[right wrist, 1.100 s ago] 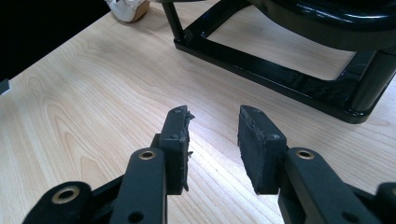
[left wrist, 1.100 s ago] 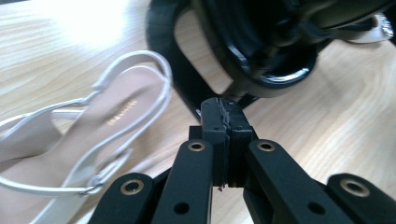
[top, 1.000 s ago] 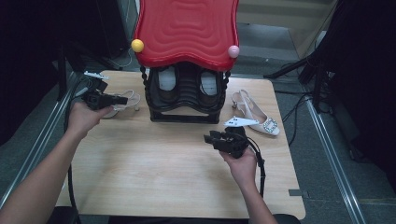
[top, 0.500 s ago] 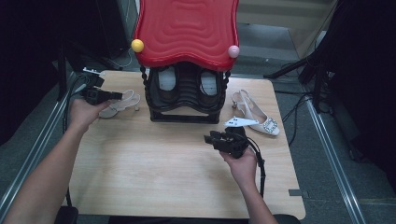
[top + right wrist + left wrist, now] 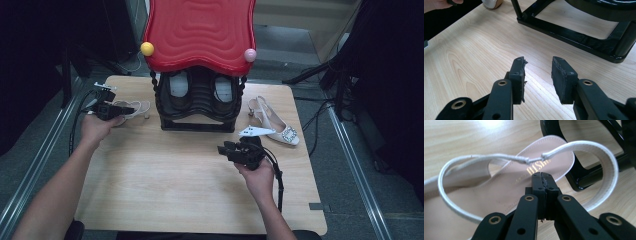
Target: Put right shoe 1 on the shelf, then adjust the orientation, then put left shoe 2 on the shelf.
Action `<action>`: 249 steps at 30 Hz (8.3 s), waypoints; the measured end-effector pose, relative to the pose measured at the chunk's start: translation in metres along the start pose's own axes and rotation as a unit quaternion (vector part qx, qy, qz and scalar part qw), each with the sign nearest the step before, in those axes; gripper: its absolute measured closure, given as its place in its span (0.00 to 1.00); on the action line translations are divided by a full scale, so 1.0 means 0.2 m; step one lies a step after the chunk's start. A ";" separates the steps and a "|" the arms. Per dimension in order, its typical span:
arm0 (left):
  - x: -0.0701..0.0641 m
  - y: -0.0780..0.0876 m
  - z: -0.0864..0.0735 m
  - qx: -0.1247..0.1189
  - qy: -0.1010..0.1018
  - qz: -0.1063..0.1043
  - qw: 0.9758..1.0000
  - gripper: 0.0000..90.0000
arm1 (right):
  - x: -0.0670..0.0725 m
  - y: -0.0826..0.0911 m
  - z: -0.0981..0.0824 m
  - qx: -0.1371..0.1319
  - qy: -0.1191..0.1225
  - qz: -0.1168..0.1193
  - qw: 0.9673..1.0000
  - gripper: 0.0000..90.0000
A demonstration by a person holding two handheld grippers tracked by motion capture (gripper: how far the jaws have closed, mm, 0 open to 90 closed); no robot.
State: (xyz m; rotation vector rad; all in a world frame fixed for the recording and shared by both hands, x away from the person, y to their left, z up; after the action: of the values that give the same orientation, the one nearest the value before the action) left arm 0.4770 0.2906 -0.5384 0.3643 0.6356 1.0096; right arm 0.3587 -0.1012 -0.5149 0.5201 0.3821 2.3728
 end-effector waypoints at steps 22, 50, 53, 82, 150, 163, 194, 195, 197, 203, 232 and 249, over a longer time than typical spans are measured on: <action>0.01 0.12 -0.12 0.048 0.004 -0.003 0.999 1.00 | 0.00 0.01 0.01 -0.010 -0.004 -0.002 1.000 0.71; 0.13 0.27 -0.07 0.068 0.008 0.050 0.996 0.96 | -0.01 0.02 0.02 -0.013 -0.007 -0.004 1.000 0.70; 0.13 0.31 -0.05 0.064 0.013 0.060 0.996 0.91 | -0.01 0.02 0.02 -0.013 -0.007 -0.004 1.000 0.70; 0.17 0.22 -0.15 0.118 0.017 0.099 0.988 0.66 | -0.01 0.02 0.02 -0.013 -0.010 -0.006 1.000 0.70; 0.15 0.32 0.10 0.098 0.113 0.110 0.983 0.93 | -0.01 0.02 0.02 -0.011 -0.004 -0.009 1.000 0.70; 0.07 0.45 0.33 0.067 0.113 0.098 0.986 0.93 | -0.01 0.01 0.02 -0.009 0.000 -0.005 1.000 0.70; -0.23 0.66 0.89 0.025 0.078 0.081 0.993 0.93 | 0.01 0.00 0.01 -0.003 0.000 0.000 1.000 0.69; -0.25 0.67 0.92 0.023 0.079 0.079 0.993 0.93 | 0.01 0.00 0.01 -0.002 -0.001 0.000 1.000 0.70; -0.27 0.70 0.96 0.021 0.077 0.074 0.994 0.93 | 0.00 0.01 0.01 -0.003 -0.002 -0.001 1.000 0.69; -0.36 0.77 1.09 0.014 0.069 0.069 0.995 0.93 | 0.00 0.01 0.01 -0.003 -0.001 -0.002 1.000 0.69; -1.00 0.60 1.54 -0.016 0.020 0.020 0.999 0.92 | 0.00 0.02 0.02 -0.004 0.007 -0.001 1.000 0.69; -1.05 0.39 1.48 -0.057 0.035 0.026 0.997 0.90 | -0.01 0.05 0.02 -0.007 0.001 -0.004 1.000 0.69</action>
State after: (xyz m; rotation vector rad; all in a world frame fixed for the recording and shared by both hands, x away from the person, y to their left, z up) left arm 0.5371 0.1476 -0.1999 0.2474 0.6315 1.1081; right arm 0.3560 -0.1091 -0.5084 0.5076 0.3676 2.3667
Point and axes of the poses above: each handheld gripper's, and its own axes: y roughly backward along the jaws, z roughly out of its top, x roughly to its left, the point moved 7 cm from there along -y, roughly forward along the jaws, and after that the axes turned 12 degrees about -x, right-handed, at the moved point
